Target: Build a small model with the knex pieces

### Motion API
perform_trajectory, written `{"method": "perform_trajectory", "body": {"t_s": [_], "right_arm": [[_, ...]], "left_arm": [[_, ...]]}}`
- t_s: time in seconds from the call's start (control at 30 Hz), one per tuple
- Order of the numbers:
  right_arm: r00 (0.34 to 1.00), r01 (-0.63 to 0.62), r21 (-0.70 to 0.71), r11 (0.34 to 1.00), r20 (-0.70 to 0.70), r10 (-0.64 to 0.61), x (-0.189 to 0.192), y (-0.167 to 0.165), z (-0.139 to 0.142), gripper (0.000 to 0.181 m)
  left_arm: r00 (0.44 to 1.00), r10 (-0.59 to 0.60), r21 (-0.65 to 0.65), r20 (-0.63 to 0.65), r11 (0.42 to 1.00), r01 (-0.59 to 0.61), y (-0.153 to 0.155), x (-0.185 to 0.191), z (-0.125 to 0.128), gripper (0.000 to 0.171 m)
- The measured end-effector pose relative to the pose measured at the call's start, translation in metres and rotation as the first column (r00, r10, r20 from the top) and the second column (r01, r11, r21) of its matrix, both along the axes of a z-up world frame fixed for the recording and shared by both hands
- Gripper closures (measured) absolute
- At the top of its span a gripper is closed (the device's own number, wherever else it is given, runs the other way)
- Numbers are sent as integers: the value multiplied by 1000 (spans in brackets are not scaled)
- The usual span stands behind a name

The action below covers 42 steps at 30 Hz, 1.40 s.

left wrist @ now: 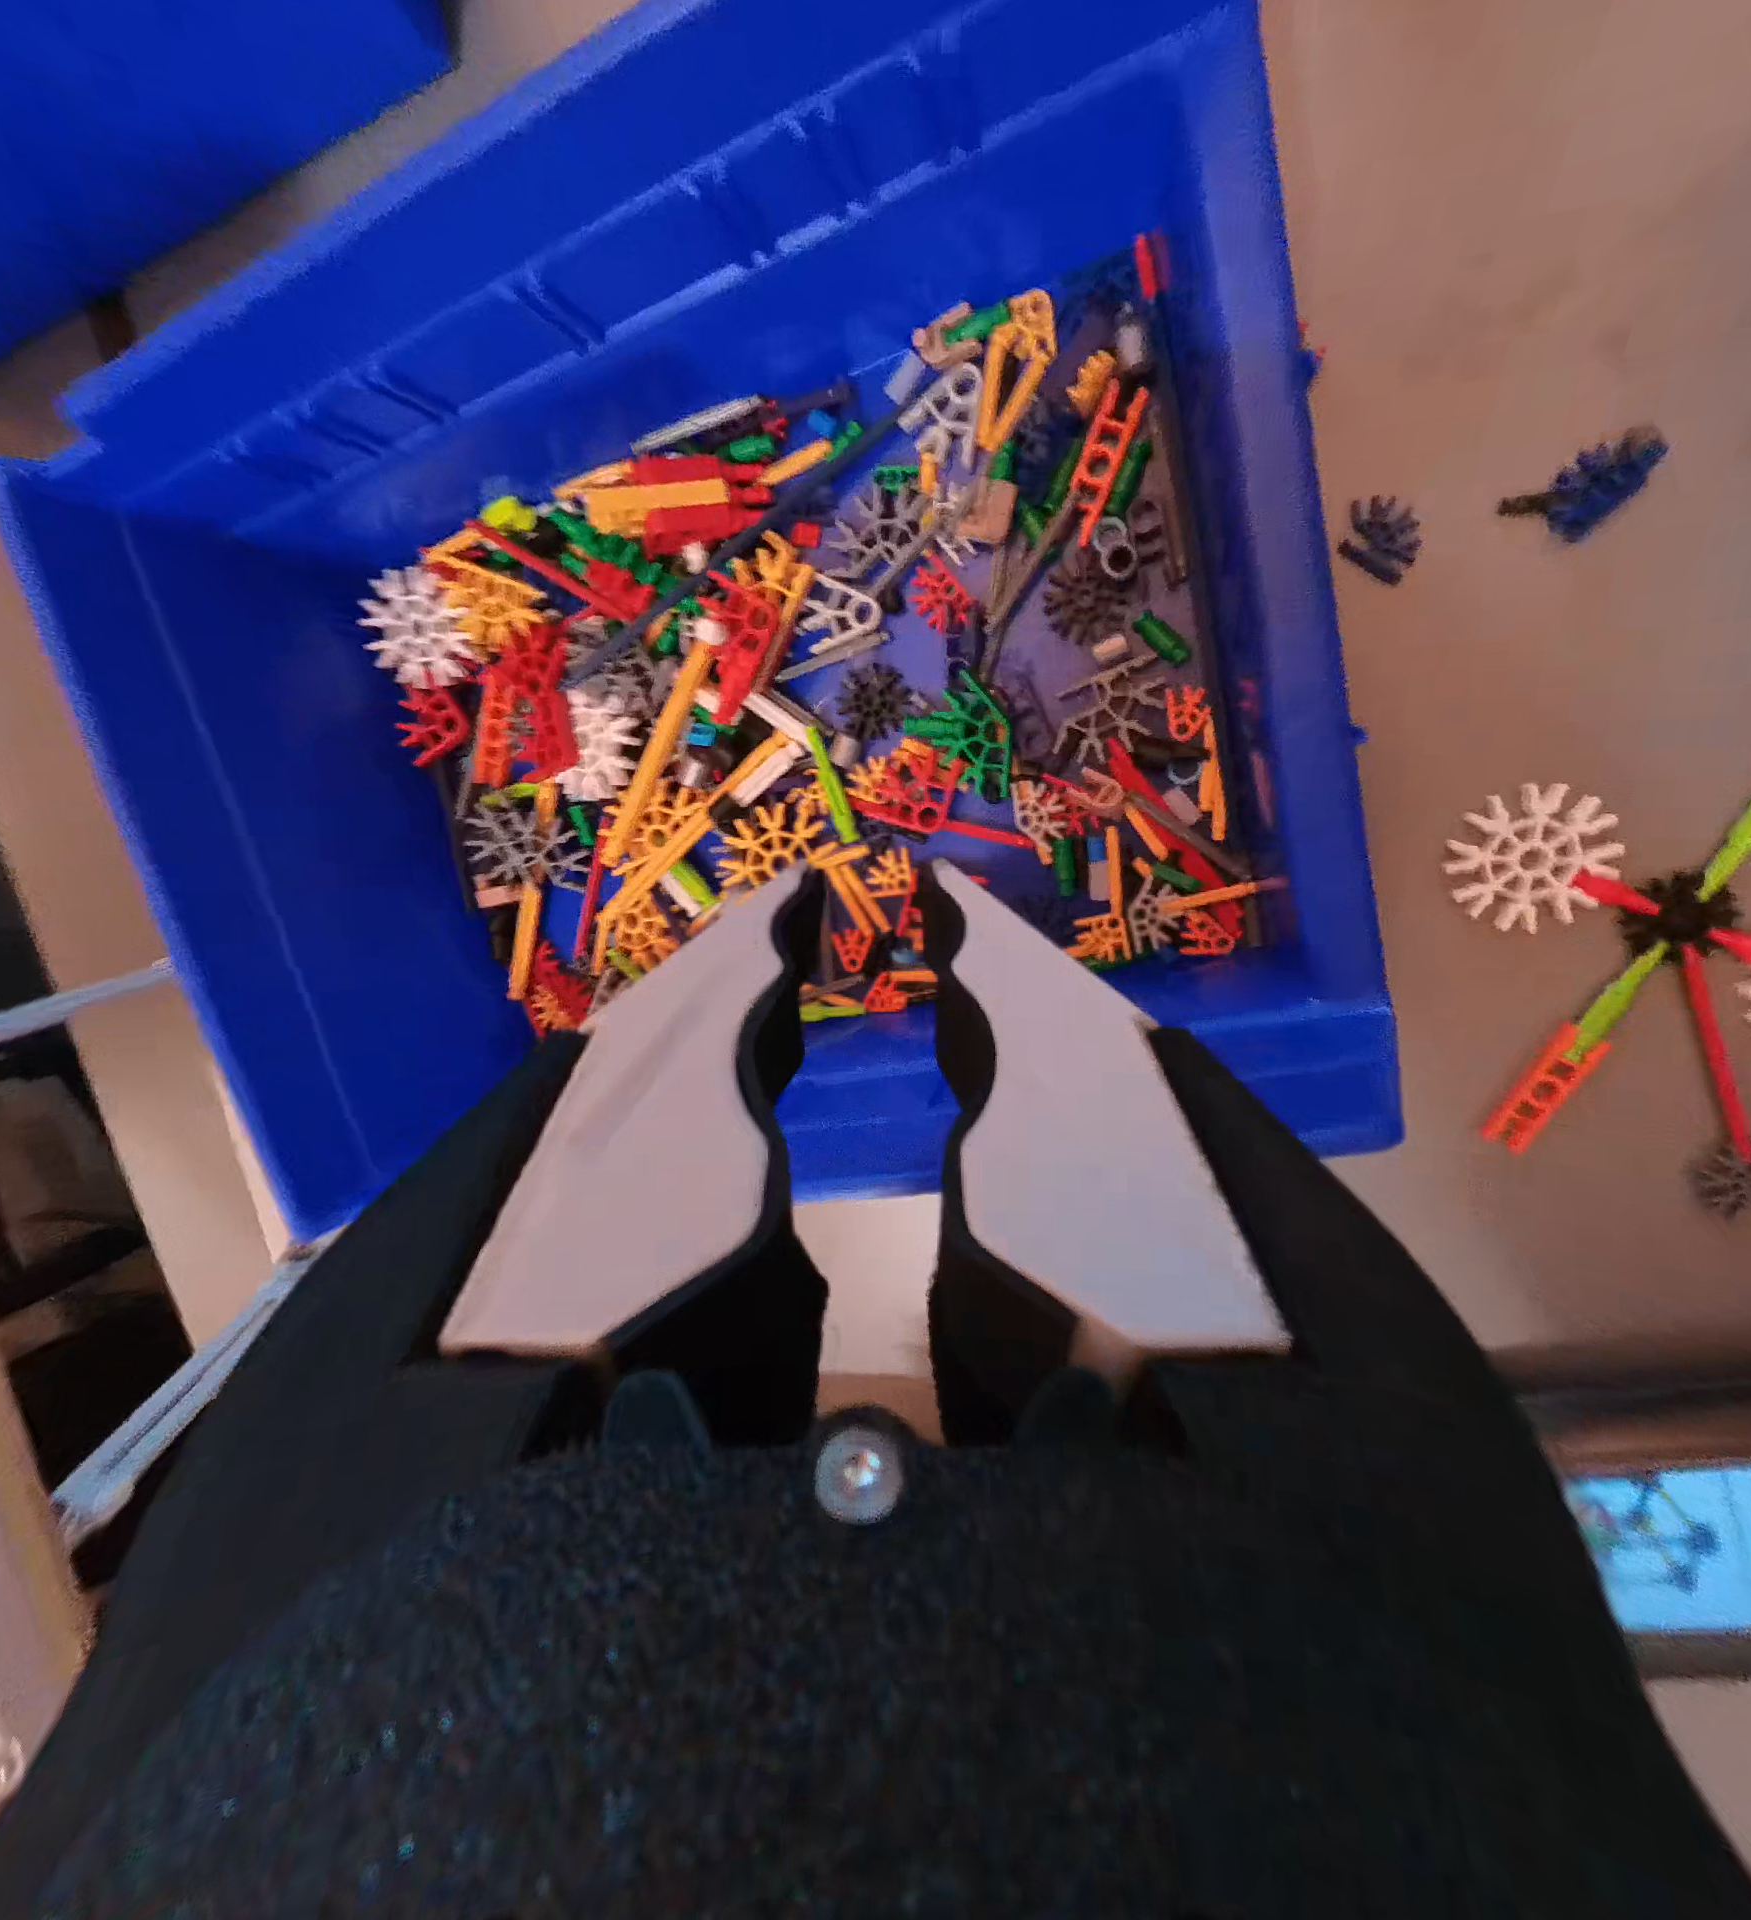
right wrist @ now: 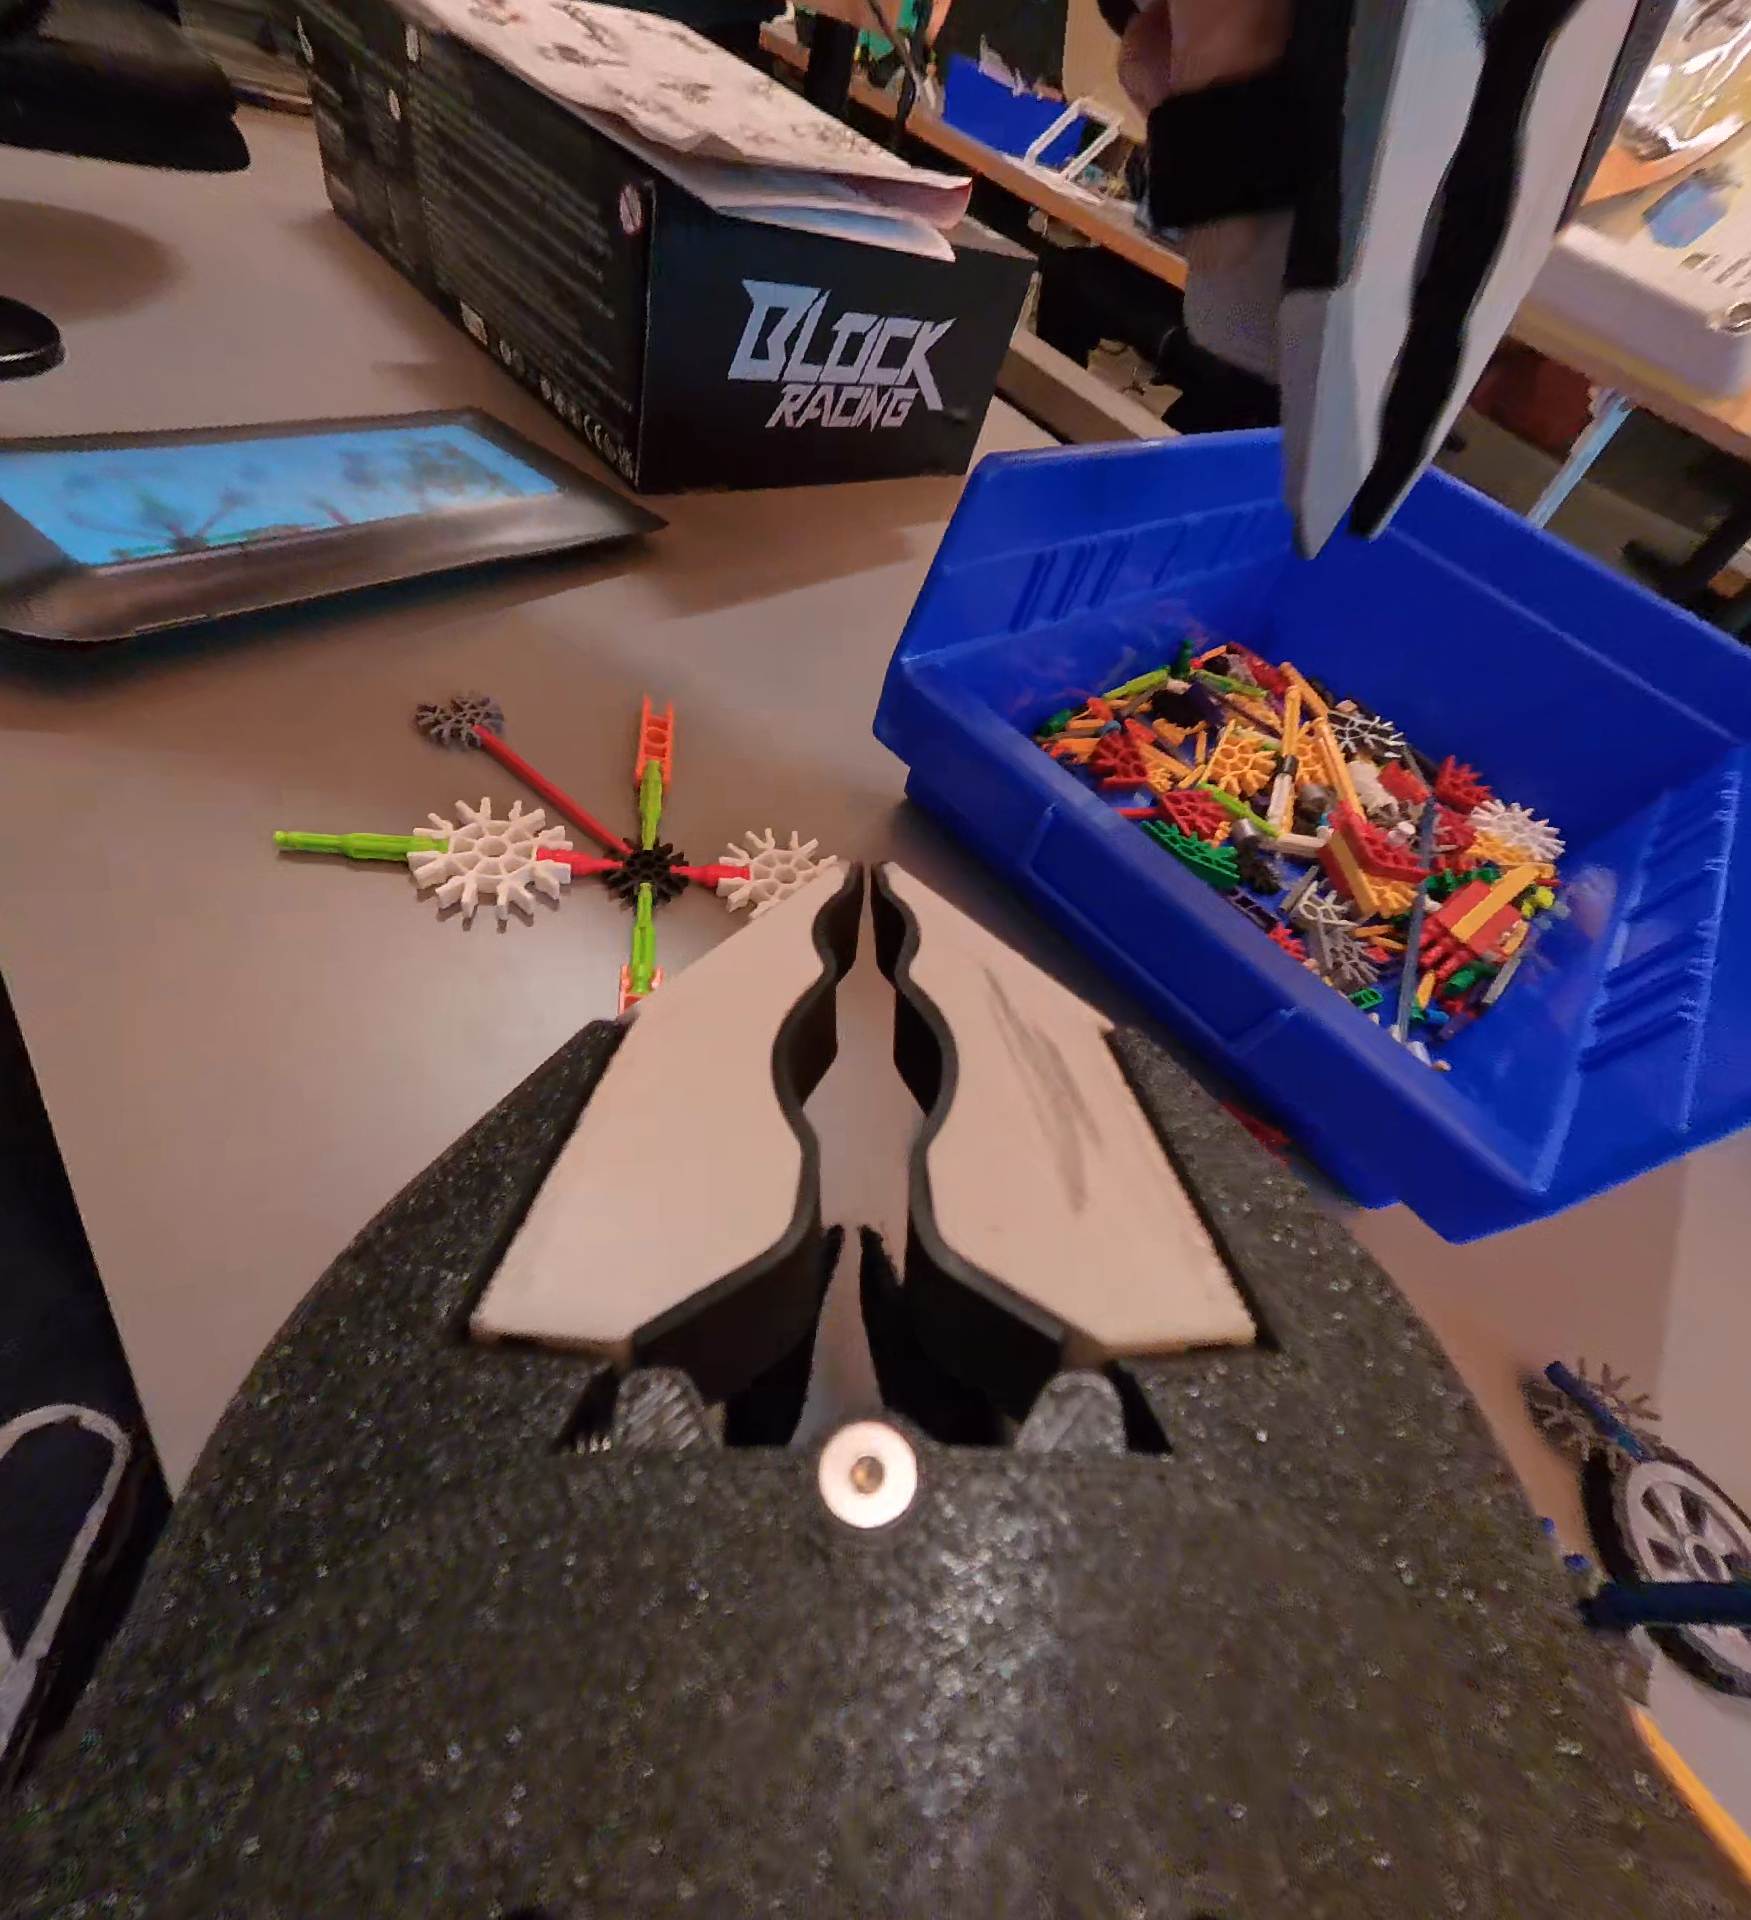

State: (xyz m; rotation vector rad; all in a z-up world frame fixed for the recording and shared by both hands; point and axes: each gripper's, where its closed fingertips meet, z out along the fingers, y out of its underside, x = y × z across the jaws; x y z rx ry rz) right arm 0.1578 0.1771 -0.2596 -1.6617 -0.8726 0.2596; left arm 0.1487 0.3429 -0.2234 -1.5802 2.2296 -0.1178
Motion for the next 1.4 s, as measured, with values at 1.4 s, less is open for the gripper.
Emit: {"method": "perform_trajectory", "body": {"t_s": [1.4], "right_arm": [[980,71,96,993,-191,-51,18,4,29,180]], "left_arm": [[974,-106,-38,-201,994,100,65,53,-60,91]]}}
